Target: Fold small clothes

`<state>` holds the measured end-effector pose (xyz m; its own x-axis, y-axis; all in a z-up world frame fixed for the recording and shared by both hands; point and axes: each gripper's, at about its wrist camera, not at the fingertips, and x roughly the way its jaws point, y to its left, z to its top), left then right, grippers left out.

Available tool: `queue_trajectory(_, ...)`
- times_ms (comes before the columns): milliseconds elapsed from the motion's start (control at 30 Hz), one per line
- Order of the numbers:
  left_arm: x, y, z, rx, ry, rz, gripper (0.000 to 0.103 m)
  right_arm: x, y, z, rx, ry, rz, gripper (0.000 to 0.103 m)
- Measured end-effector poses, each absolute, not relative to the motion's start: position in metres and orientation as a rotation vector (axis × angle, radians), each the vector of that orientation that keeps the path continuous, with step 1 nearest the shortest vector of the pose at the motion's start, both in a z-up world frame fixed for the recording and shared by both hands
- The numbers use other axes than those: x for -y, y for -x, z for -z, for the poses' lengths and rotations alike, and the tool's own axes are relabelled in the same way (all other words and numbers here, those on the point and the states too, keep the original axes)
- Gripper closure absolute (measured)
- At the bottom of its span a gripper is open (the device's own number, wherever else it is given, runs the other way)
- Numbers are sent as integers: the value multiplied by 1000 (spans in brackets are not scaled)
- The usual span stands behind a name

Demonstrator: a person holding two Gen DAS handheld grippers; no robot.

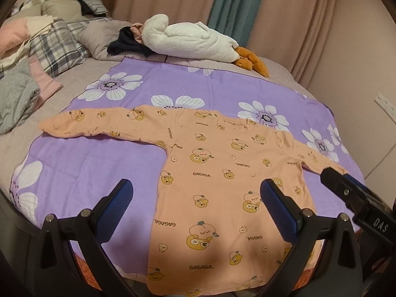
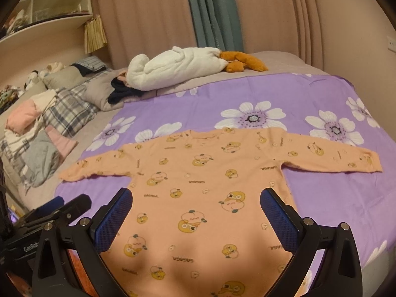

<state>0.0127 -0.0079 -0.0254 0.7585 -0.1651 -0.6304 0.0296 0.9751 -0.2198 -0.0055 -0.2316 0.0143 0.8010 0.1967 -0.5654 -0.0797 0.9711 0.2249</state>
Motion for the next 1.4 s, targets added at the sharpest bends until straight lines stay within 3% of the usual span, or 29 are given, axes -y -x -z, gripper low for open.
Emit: queue_trajectory(1400,9,-11,23,-696,191,92,0,232,1,-11,-640,-195,-119,1)
